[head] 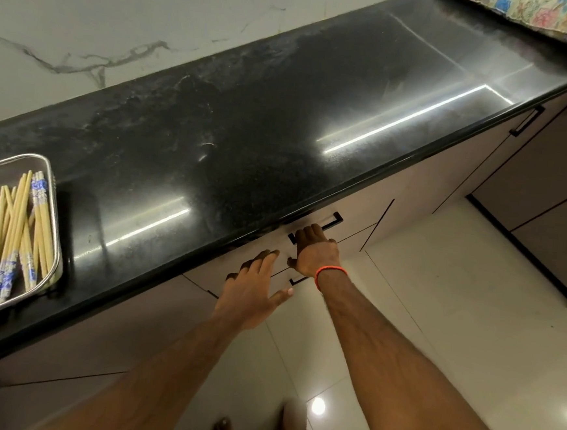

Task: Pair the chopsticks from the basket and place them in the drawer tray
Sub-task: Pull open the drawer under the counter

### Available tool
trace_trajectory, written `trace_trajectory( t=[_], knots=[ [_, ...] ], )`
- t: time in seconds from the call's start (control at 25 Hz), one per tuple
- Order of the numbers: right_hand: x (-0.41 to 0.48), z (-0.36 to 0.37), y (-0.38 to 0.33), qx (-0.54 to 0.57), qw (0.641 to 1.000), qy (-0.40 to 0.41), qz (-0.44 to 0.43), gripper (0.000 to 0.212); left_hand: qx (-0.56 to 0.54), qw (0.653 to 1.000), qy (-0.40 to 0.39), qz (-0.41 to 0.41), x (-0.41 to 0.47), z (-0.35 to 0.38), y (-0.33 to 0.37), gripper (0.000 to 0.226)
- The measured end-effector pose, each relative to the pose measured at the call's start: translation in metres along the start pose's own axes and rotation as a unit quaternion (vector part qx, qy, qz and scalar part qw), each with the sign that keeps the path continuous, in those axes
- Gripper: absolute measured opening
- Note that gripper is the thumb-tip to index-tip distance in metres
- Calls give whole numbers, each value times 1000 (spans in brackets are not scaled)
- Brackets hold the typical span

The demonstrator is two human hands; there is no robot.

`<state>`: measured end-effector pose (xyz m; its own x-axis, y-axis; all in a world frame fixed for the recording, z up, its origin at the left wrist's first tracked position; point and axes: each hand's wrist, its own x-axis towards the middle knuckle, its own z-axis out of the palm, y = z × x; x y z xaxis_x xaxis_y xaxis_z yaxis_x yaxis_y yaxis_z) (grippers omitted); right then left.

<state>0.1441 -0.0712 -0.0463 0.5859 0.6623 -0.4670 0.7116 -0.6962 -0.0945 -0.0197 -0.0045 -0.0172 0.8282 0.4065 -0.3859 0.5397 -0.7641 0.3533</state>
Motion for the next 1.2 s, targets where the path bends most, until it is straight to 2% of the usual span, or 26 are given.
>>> trace_trajectory(
  t=[0.44, 0.64, 0.88, 1.08, 1.2],
  knots=[
    [-7, 9, 5, 20, 1000, 23, 8, 82, -11, 999, 51, 14, -18, -13, -15, 102],
    [-14, 13, 7, 29, 999, 33, 14, 79, -6, 999, 43, 8, -24, -11, -25, 101],
    [-72, 51, 33, 42, 994, 96, 10, 66, 53, 997, 54, 3, -53, -1, -9, 93],
    [-125, 69, 44, 78, 992, 86, 53, 62, 19, 999, 19, 40, -92, 29, 15, 92],
    [-153, 78, 47, 122, 986, 80, 81, 58, 13, 997, -31, 72, -110, 34, 23, 94]
  ],
)
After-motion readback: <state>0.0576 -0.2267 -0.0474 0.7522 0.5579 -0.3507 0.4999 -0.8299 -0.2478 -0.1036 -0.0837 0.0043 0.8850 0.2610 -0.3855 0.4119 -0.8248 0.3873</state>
